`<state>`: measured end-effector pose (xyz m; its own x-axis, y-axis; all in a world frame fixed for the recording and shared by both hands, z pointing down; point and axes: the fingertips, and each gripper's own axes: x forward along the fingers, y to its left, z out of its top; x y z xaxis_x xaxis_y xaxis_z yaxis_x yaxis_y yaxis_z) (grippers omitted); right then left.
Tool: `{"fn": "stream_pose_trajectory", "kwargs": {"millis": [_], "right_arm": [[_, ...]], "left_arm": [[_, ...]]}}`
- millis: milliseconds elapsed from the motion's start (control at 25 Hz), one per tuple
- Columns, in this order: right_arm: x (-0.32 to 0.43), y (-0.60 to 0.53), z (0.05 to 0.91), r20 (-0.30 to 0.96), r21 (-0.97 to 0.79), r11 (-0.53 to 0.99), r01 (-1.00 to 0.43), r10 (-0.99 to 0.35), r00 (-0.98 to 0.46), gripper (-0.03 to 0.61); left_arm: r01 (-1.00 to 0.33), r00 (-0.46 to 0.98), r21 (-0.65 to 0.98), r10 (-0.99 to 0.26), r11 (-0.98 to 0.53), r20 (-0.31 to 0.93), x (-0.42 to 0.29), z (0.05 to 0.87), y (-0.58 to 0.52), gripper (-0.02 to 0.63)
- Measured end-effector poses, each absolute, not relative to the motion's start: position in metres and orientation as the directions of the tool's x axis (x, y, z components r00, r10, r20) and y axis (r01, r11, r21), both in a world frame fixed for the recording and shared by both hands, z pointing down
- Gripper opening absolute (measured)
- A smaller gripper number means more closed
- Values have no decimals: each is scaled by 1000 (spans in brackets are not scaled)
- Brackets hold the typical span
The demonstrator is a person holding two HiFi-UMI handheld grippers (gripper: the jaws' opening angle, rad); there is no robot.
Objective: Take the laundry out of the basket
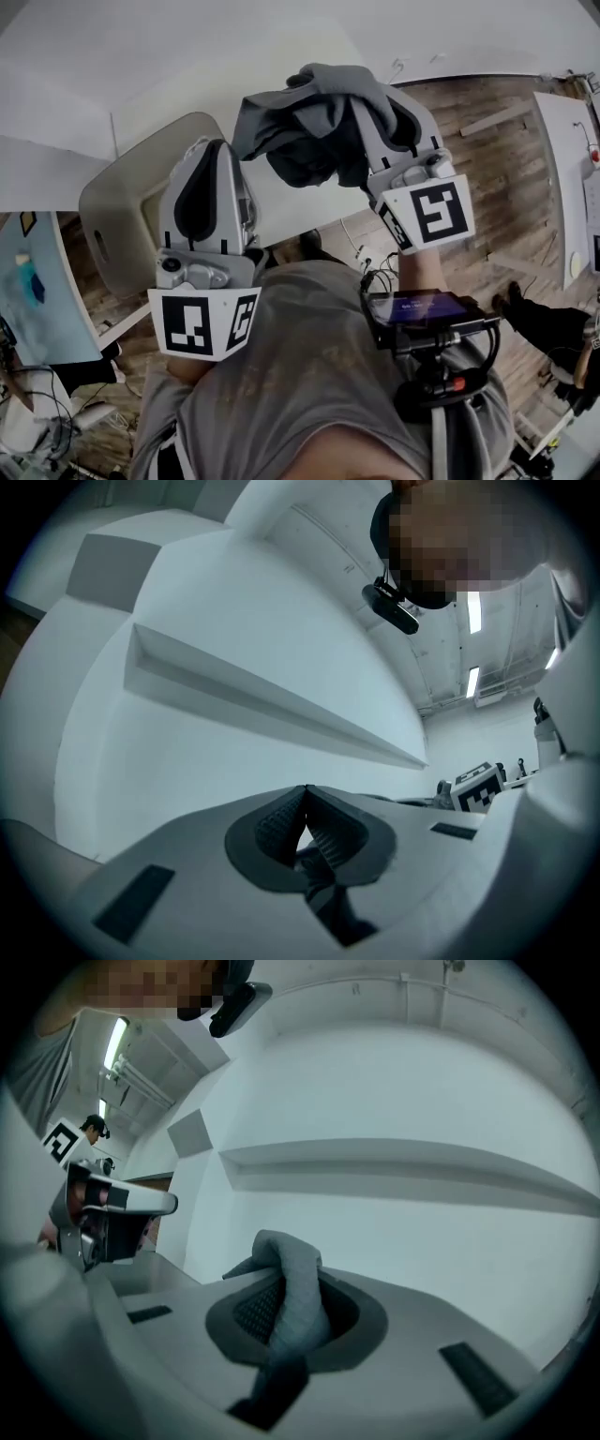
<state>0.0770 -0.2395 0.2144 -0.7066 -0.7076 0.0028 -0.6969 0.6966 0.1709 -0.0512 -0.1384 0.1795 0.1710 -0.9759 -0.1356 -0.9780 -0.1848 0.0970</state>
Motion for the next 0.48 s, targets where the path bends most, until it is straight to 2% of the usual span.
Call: {"fn": "stream_pose_trajectory", "kwargs": {"millis": [480], "right_arm": [[32, -262, 339, 176, 48, 785, -618, -615, -768, 46]], "left_arm": [[-998, 20, 52, -1000, -21, -16, -75, 203, -138, 9]]}}
